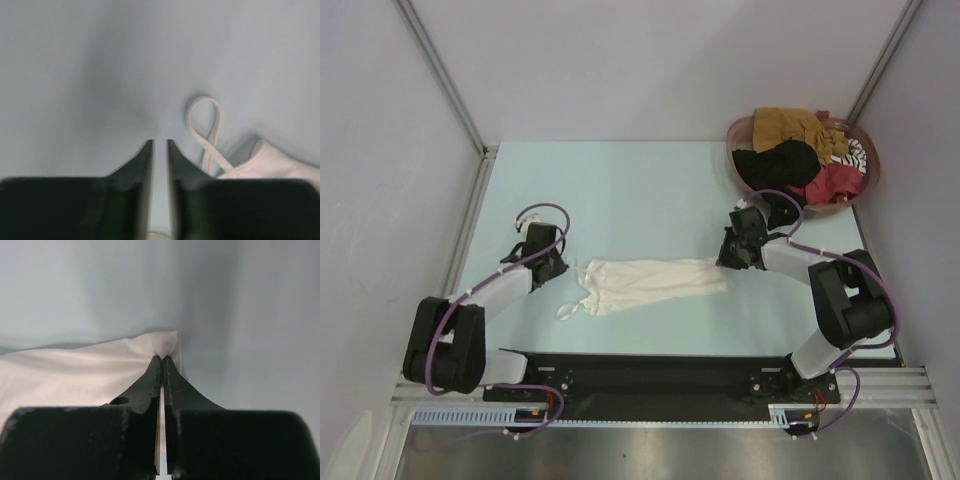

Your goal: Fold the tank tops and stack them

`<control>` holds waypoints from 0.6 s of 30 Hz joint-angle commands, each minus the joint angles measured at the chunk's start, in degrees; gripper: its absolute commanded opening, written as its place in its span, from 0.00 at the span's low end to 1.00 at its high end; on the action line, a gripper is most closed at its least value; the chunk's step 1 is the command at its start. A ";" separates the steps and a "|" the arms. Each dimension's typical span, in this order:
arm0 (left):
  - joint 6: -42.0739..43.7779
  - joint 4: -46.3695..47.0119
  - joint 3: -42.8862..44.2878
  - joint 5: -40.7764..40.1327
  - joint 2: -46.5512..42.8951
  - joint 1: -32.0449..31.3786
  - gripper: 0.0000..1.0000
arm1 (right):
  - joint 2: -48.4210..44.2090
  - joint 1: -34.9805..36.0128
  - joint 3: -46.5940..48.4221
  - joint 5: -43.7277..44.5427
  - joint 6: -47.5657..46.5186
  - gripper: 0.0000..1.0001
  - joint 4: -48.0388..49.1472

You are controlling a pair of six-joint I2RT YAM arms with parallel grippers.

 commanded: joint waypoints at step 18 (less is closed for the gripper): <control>-7.65 -2.21 -11.93 21.09 -22.25 -2.61 0.77 | -8.89 -7.66 -8.47 8.33 8.53 0.00 0.11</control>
